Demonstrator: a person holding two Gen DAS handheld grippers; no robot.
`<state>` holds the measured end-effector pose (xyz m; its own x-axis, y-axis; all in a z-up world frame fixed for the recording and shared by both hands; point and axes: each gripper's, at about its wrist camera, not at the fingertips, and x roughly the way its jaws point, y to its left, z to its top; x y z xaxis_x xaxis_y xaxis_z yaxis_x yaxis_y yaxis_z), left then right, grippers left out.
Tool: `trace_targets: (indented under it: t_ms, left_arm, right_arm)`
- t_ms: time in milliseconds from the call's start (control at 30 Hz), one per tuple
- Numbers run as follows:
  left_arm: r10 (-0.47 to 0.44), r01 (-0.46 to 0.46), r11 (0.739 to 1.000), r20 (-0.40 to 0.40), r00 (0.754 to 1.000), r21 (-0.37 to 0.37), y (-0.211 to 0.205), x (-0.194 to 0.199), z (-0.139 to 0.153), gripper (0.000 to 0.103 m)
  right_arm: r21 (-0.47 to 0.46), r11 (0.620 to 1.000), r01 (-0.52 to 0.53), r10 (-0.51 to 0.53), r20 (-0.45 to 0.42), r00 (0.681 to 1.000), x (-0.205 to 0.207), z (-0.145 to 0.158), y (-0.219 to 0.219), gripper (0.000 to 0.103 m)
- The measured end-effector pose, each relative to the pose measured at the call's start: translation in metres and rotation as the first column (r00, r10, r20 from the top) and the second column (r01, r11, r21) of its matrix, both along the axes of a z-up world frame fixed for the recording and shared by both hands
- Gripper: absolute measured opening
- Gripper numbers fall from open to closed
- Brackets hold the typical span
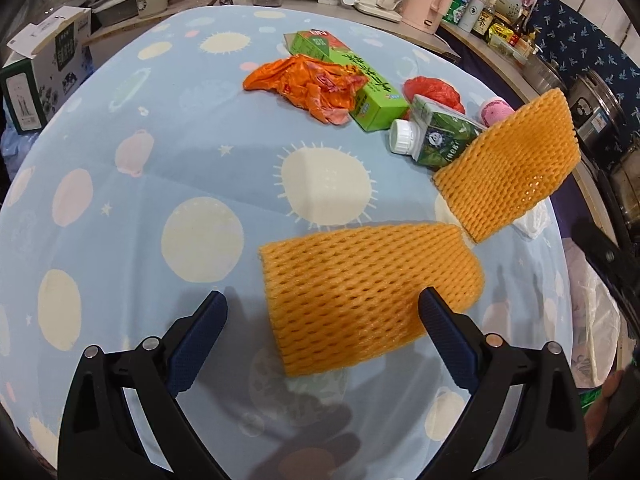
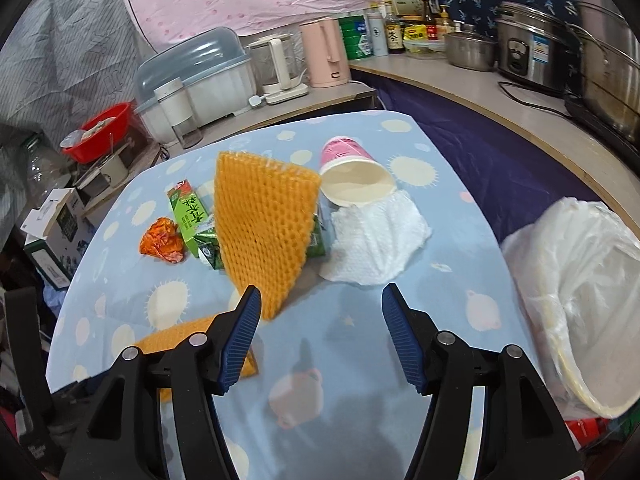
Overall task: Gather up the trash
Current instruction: 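Grasp an orange foam net with the left tool while the right tool grasps the other net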
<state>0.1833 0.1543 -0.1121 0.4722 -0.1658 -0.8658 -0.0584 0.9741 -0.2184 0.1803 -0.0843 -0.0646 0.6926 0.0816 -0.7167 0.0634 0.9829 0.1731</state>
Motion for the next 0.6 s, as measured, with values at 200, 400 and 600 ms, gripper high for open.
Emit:
trace_targets:
  t_ms: [200,400,600]
  left_arm:
    - [-0.047,0.047,0.999,0.013,0.999,0.001,-0.013,0.005,0.001,0.082]
    - [-0.093,0.093,0.996,0.019,0.996,0.012,-0.021,0.008,0.002,0.062]
    - [-0.107,0.107,0.994,0.013,0.994,-0.009,-0.02,0.009,0.004,0.036]
  right_arm:
    - [0.006,1.0,-0.02,0.02,-0.004,1.0,0.025,-0.005,0.007,0.061]
    - [0.016,0.999,-0.031,0.031,-0.015,0.999,0.045,-0.01,0.011,0.061]
    - [0.017,0.997,-0.082,0.082,-0.036,0.996,0.048,-0.014,0.018,0.003]
